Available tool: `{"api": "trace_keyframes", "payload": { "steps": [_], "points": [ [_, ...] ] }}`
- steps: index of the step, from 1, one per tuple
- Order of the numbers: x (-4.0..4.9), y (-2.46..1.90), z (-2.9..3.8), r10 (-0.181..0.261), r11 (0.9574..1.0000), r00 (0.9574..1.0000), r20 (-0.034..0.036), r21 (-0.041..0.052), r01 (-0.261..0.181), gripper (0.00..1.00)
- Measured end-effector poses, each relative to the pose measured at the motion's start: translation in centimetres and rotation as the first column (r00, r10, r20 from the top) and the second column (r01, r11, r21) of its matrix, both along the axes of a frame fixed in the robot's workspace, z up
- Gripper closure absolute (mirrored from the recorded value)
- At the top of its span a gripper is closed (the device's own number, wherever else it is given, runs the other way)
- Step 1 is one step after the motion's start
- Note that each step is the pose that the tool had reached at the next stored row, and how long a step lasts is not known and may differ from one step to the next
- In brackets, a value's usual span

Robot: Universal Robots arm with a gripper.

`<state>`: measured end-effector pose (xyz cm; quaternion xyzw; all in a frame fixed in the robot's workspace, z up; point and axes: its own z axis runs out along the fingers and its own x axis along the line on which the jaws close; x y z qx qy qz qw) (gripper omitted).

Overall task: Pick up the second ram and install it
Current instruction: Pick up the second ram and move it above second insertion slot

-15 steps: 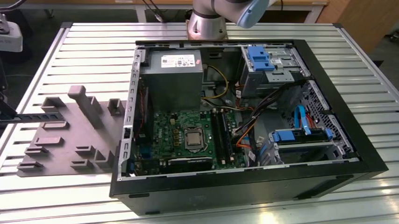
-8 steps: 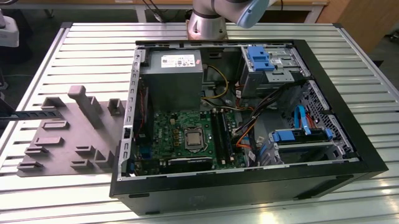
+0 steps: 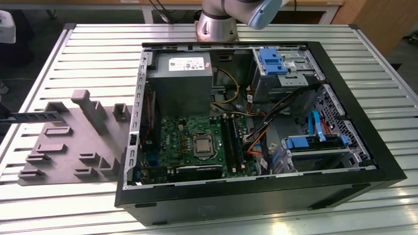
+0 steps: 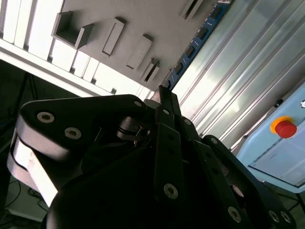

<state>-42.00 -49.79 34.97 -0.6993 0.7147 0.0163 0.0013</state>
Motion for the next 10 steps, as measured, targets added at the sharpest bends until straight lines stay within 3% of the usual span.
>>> {"api": "trace_keyframes", "payload": {
  "steps": [10],
  "points": [
    [0.00, 0.18, 1.05, 0.000, 1.0000, 1.0000, 0.0000, 0.0000, 0.000, 0.89]
  ]
}}
